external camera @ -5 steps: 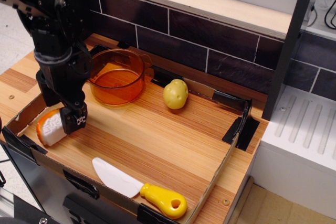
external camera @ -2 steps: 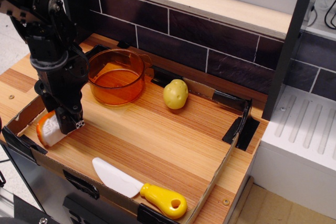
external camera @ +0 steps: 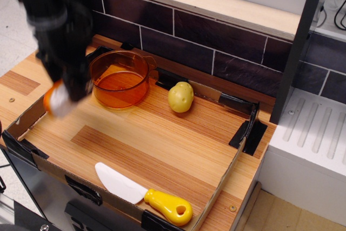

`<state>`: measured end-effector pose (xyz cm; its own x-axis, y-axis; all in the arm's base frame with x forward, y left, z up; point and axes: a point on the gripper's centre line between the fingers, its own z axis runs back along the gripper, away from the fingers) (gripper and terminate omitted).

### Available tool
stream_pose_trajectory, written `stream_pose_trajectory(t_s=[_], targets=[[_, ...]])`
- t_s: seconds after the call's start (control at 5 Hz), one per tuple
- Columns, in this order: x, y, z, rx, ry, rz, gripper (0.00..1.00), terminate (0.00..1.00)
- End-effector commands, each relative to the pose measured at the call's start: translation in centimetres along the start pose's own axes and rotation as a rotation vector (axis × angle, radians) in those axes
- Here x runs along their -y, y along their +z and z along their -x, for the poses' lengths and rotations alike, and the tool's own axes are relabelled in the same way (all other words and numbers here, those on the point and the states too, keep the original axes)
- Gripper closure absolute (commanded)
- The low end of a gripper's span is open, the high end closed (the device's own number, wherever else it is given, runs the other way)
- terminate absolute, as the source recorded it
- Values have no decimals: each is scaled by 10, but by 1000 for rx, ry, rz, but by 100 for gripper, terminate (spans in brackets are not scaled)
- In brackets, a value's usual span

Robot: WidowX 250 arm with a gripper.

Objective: Put sushi in pot

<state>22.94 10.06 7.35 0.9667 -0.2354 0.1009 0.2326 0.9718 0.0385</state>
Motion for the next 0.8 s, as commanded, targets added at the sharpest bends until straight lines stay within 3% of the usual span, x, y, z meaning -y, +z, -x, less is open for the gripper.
stream_pose_trajectory(t_s=[0.0, 0.2, 0.6], targets=[[-16, 29, -75, 54, 160, 5, 100, 0], [-20, 7, -93, 36, 208, -41, 100, 0], [-21, -21, -87, 28, 155, -105, 100, 0]])
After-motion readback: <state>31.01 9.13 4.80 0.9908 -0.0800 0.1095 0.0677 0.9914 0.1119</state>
